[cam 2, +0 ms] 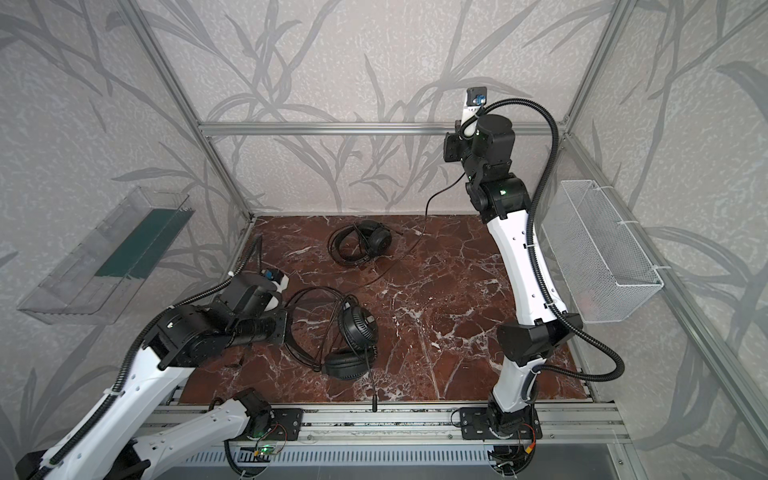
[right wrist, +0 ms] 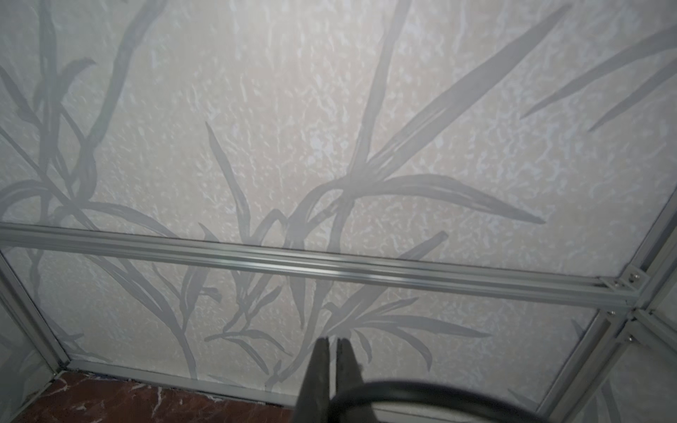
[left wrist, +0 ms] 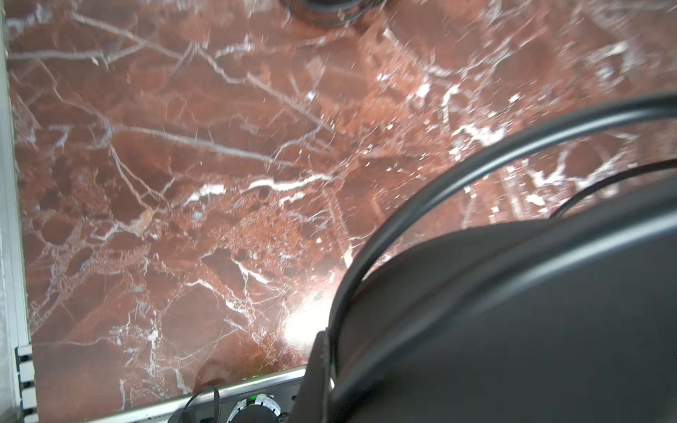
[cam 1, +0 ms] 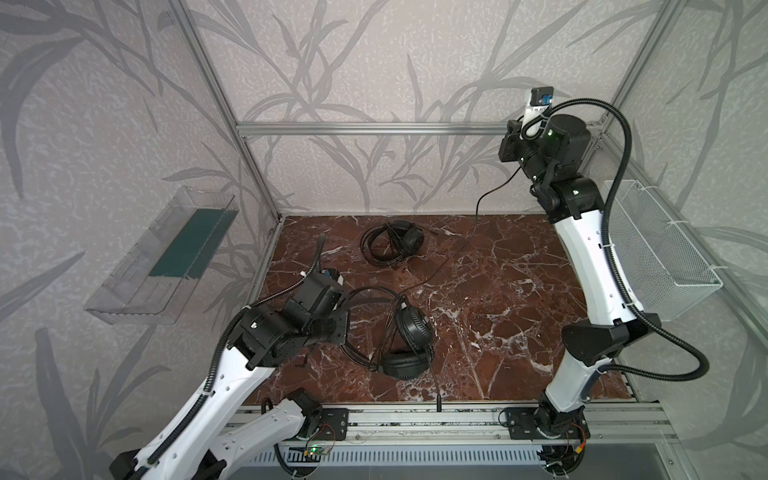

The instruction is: Wrap the headphones

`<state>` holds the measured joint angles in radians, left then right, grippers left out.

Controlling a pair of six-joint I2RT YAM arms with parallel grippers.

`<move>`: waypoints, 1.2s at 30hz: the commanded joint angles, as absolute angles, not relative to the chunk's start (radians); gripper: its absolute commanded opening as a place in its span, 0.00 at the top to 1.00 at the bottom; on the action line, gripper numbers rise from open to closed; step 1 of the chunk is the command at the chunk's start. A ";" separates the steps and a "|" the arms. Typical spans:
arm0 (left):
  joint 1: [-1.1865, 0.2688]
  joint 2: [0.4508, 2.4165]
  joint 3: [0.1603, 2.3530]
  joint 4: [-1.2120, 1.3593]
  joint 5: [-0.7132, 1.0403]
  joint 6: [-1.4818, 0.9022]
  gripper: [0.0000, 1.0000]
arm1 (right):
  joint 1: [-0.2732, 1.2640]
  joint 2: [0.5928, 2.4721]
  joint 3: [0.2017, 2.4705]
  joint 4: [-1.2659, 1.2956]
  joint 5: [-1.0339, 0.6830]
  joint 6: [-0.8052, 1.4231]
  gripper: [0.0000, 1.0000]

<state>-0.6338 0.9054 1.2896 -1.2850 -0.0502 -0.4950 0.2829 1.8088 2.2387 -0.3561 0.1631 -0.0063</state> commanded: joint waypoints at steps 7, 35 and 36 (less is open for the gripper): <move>-0.632 0.988 1.615 -1.439 -0.024 -0.480 1.00 | 0.285 1.666 1.814 -0.256 0.131 0.126 0.51; -0.631 1.255 2.209 -1.496 -0.056 -0.687 1.00 | 0.766 1.253 0.652 0.852 -0.387 0.219 0.24; -0.631 1.264 2.223 -1.498 -0.055 -0.689 1.00 | 0.774 1.277 0.651 0.888 -0.376 0.219 0.24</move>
<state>-0.6338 1.2587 2.1750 -1.5494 -0.0593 -0.6403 0.7513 1.2255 0.6571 0.6956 -0.3645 0.2169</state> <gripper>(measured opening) 0.060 0.759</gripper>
